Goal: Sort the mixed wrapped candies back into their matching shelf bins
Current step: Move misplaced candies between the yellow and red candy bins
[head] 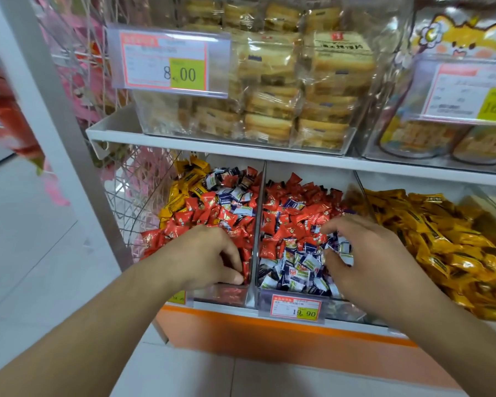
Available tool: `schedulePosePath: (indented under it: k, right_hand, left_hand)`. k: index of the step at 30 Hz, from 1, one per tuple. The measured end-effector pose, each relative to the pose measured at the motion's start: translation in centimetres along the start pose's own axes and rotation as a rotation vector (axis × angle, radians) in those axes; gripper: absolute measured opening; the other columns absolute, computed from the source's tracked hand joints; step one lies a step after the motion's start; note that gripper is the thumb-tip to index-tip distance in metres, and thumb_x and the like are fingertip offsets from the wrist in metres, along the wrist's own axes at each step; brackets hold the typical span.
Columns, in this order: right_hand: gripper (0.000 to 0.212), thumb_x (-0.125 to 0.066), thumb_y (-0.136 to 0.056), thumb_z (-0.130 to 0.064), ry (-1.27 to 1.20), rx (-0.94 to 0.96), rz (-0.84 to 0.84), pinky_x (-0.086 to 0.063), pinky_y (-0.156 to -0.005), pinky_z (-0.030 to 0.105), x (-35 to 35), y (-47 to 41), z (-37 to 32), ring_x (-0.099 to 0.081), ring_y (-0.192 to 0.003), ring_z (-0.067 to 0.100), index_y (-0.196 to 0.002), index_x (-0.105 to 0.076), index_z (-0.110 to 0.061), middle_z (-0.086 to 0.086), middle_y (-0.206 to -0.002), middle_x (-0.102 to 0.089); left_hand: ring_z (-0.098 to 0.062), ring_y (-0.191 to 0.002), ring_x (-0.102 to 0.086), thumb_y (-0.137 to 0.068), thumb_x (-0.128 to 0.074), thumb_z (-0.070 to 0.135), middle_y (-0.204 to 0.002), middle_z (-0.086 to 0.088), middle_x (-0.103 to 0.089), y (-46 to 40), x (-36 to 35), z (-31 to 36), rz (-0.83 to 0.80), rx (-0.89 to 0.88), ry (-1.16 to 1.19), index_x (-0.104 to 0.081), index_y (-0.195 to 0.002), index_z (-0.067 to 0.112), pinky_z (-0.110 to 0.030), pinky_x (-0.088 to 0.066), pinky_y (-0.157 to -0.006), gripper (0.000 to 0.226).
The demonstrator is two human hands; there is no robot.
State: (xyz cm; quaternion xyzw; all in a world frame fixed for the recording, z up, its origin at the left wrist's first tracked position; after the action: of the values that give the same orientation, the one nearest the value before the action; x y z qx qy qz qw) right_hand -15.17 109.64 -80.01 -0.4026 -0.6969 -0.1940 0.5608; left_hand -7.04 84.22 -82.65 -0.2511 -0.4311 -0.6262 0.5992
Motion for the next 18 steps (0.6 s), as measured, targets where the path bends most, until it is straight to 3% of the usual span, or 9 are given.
schedulePosePath:
  k: [3, 6, 10, 14, 18]
  right_hand:
    - [0.032, -0.066, -0.097, -0.023, -0.006, -0.012, -0.024, -0.034, -0.103, 0.018, -0.1, 0.0, 0.0, -0.051, -0.129, 0.012, -0.128, -0.063, -0.026, -0.009, -0.134, -0.06]
    - [0.029, -0.066, -0.097, -0.024, -0.008, -0.005, -0.033, -0.034, -0.1, 0.017, 0.1, 0.0, 0.0, -0.052, -0.126, 0.011, -0.126, -0.064, -0.026, -0.01, -0.132, -0.061]
    - [0.028, -0.067, -0.096, -0.023, -0.019, -0.017, -0.03, -0.033, -0.096, 0.015, 0.5, 0.1, 0.0, -0.054, -0.123, 0.011, -0.124, -0.065, -0.025, -0.01, -0.129, -0.062]
    - [0.028, -0.068, -0.096, -0.023, -0.038, -0.021, -0.022, -0.035, -0.095, 0.016, 0.9, 0.4, 0.2, -0.054, -0.124, 0.012, -0.124, -0.066, -0.025, -0.009, -0.128, -0.062]
    - [0.032, -0.067, -0.097, -0.023, -0.063, 0.026, -0.004, -0.033, -0.101, 0.015, 1.0, 0.5, -0.2, -0.052, -0.126, 0.008, -0.129, -0.063, -0.026, -0.011, -0.133, -0.06]
  left_hand:
    - [0.005, -0.079, -0.064, -0.081, -0.086, 0.039, -0.073, 0.024, -0.066, -0.2, -0.1, 0.0, 0.006, -0.009, -0.018, -0.082, -0.093, 0.034, -0.005, -0.038, -0.057, 0.014]
    - [0.006, -0.077, -0.066, -0.085, -0.084, 0.03, -0.075, 0.021, -0.07, -0.3, -0.2, 0.1, 0.058, -0.034, -0.035, -0.082, -0.087, 0.031, -0.004, -0.042, -0.06, 0.003]
    - [0.01, -0.077, -0.065, -0.09, -0.076, 0.02, -0.075, 0.02, -0.072, 0.1, 0.9, -0.1, 0.164, -0.025, 0.003, -0.078, -0.077, 0.03, -0.007, -0.048, -0.06, 0.017]
    - [-0.001, -0.081, -0.069, -0.092, -0.074, 0.024, -0.081, 0.015, -0.074, 1.4, 3.1, -0.9, 0.343, 0.037, 0.172, -0.073, -0.078, 0.03, -0.031, -0.059, -0.081, 0.016]
    - [-0.015, -0.072, -0.075, -0.096, -0.07, 0.012, -0.078, -0.003, -0.076, 3.7, 4.7, 0.7, 0.475, 0.051, 0.52, -0.072, -0.088, 0.011, -0.031, -0.062, -0.069, 0.009]
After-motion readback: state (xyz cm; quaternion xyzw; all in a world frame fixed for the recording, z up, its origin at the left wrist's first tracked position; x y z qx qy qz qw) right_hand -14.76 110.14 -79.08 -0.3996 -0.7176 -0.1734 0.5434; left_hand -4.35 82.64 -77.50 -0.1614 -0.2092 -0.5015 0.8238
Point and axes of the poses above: each hand's wrist, its own y-axis away from the middle knuckle, its own x-axis out of the back of the hand, z = x × y, the point moved 2 cm from there along -y, towards the middle knuckle
